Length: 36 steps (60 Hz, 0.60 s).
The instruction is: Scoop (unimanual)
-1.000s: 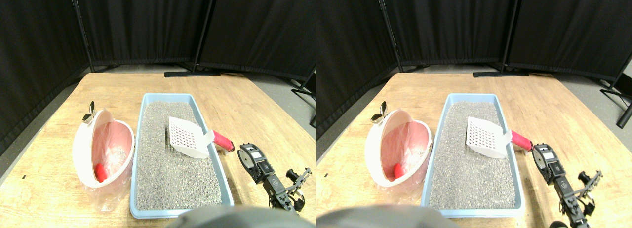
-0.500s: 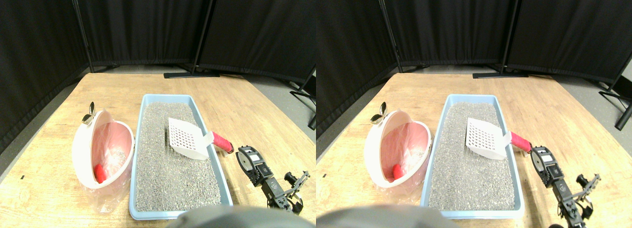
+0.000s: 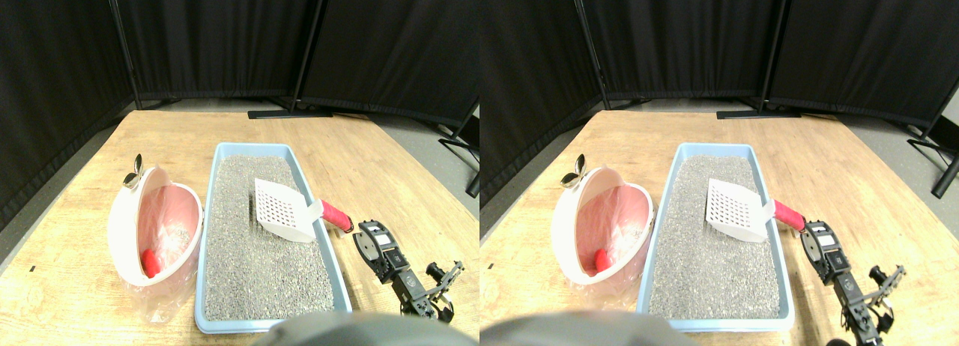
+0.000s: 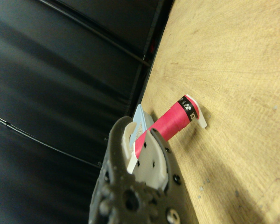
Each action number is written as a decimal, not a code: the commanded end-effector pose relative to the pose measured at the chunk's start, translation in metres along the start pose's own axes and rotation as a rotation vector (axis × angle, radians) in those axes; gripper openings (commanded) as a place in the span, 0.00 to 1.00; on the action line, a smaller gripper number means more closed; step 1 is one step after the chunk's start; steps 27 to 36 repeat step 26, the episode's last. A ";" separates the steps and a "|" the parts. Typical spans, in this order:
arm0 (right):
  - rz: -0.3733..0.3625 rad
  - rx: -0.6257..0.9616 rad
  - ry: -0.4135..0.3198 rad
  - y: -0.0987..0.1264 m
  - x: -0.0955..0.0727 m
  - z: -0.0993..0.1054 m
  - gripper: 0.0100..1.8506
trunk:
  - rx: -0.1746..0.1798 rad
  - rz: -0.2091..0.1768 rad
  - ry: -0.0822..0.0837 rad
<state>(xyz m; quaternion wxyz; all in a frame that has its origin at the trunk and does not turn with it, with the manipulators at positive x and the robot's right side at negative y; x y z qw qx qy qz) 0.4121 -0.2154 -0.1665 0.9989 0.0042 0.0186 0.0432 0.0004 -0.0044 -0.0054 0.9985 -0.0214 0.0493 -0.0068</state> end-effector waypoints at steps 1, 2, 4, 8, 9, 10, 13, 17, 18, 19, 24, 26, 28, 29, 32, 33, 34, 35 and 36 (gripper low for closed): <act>0.006 0.002 -0.050 0.003 0.001 0.009 0.05 | -0.019 -0.009 -0.011; 0.006 0.000 -0.050 0.003 0.001 0.008 0.08 | -0.020 -0.009 -0.012; 0.002 0.000 -0.050 0.003 0.000 0.009 0.09 | -0.020 -0.009 -0.012; -0.002 0.001 -0.046 0.003 0.000 0.009 0.07 | -0.021 -0.007 -0.012; 0.000 -0.001 -0.047 0.003 0.000 0.010 0.04 | -0.021 -0.007 -0.012; 0.002 -0.003 -0.049 0.003 0.000 0.010 0.02 | -0.020 -0.007 -0.013; -0.003 -0.009 -0.049 0.003 0.000 0.009 0.06 | -0.021 -0.007 -0.012; -0.007 -0.008 -0.045 0.004 0.000 0.010 0.11 | -0.022 -0.007 -0.012; -0.007 -0.012 -0.044 0.004 0.000 0.010 0.10 | -0.022 -0.007 -0.012; -0.008 -0.016 -0.043 0.004 -0.001 0.010 0.10 | -0.021 -0.007 -0.012; 0.005 -0.008 -0.045 0.004 -0.001 0.010 0.06 | -0.022 -0.007 -0.014; 0.003 -0.008 -0.044 0.004 -0.001 0.010 0.05 | -0.023 -0.007 -0.014; 0.003 -0.008 -0.044 0.004 -0.001 0.010 0.05 | -0.023 -0.007 -0.014; 0.003 -0.008 -0.044 0.004 -0.001 0.010 0.05 | -0.023 -0.007 -0.014; 0.003 -0.008 -0.044 0.004 -0.001 0.010 0.05 | -0.023 -0.007 -0.014; 0.003 -0.008 -0.044 0.004 -0.001 0.010 0.05 | -0.023 -0.007 -0.014; 0.003 -0.008 -0.044 0.004 -0.001 0.010 0.05 | -0.023 -0.007 -0.014; 0.003 -0.008 -0.044 0.004 -0.001 0.010 0.05 | -0.023 -0.007 -0.014; 0.003 -0.008 -0.044 0.004 -0.001 0.010 0.05 | -0.023 -0.007 -0.014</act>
